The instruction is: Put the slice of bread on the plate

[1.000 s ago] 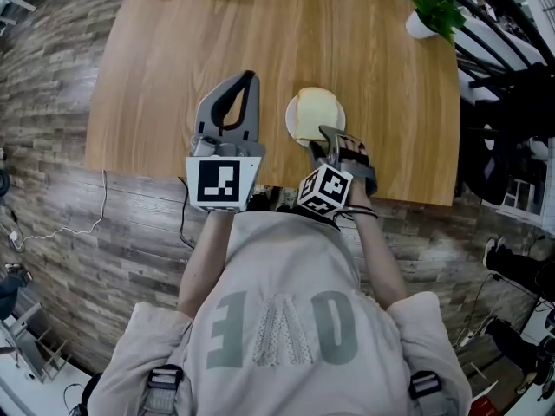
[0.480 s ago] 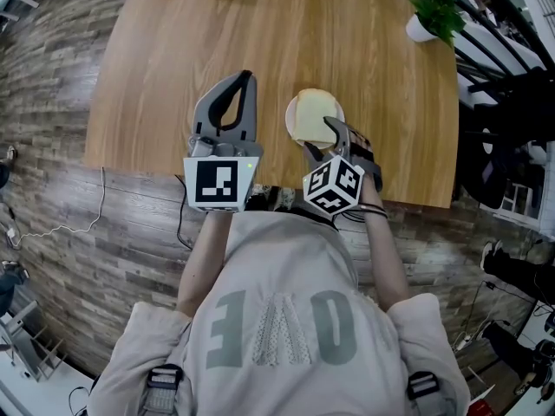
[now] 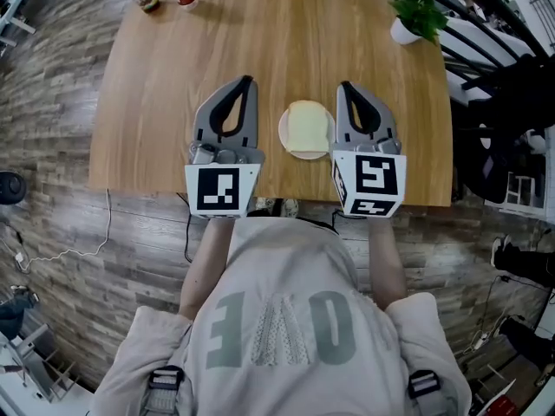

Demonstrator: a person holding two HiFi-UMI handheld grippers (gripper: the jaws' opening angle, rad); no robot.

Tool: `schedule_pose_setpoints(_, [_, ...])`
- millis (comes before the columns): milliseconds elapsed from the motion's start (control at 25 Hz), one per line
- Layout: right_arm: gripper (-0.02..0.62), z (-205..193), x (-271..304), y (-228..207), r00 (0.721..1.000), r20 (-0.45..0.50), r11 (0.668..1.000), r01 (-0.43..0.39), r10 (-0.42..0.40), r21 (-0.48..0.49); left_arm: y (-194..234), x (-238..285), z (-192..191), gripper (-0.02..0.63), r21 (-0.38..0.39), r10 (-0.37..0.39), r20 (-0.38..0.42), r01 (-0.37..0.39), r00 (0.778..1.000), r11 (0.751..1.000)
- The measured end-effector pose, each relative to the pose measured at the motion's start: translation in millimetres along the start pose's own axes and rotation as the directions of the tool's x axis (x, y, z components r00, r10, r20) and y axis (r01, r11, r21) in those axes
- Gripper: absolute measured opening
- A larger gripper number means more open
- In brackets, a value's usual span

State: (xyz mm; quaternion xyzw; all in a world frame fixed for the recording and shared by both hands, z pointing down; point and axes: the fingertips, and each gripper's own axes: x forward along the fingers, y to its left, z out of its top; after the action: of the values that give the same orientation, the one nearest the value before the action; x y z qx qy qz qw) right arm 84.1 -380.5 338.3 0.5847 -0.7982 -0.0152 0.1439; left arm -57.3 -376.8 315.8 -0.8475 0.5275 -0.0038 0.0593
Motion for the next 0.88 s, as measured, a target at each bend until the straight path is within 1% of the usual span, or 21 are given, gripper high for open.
schedule_pose_setpoints(40, [0.017, 13, -5, -5, 0.998, 0.068, 0.997, 0.003, -0.008, 0.072, -1, 2, 3, 0.008, -0.001, -0.006, 0.008, 0.006, 1.0, 1.0])
schedule_pose_setpoints(120, [0.017, 31, -16, -15, 0.983, 0.183, 0.983, -0.004, -0.031, 0.186, -3, 5, 11, 0.008, 0.002, -0.02, 0.028, 0.02, 0.999, 1.0])
schedule_pose_setpoints(160, [0.017, 37, -22, -21, 0.972, 0.226, 0.974, 0.003, -0.055, 0.225, -4, 7, 17, 0.008, 0.008, -0.026, 0.044, 0.025, 0.999, 1.0])
schedule_pose_setpoints(240, [0.017, 38, -32, -31, 0.954, 0.274, 0.964, 0.052, -0.126, 0.261, -8, 9, 27, 0.008, 0.024, -0.035, 0.086, 0.033, 0.996, 0.999])
schedule_pose_setpoints(320, [0.017, 29, -39, -33, 0.945, 0.274, 0.962, 0.109, -0.179, 0.251, -12, 10, 31, 0.008, 0.029, -0.043, 0.097, 0.04, 0.994, 0.999])
schedule_pose_setpoints(480, [0.017, 19, -45, -23, 0.948, 0.25, 0.967, 0.146, -0.197, 0.207, -13, 11, 39, 0.008, 0.045, -0.049, 0.094, 0.045, 0.994, 0.998])
schedule_pose_setpoints(560, [0.016, 16, -46, -21, 0.952, 0.238, 0.969, 0.142, -0.19, 0.202, -13, 11, 44, 0.008, 0.054, -0.045, 0.102, 0.04, 0.994, 0.998])
schedule_pose_setpoints(720, [0.017, 10, -46, -22, 0.961, 0.221, 0.968, 0.117, -0.167, 0.223, -14, 9, 49, 0.008, 0.066, -0.038, 0.113, 0.031, 0.993, 0.997])
schedule_pose_setpoints(880, [0.015, 10, -47, -22, 0.962, 0.216, 0.972, 0.125, -0.168, 0.197, -14, 8, 50, 0.008, 0.069, -0.033, 0.117, 0.025, 0.993, 0.997])
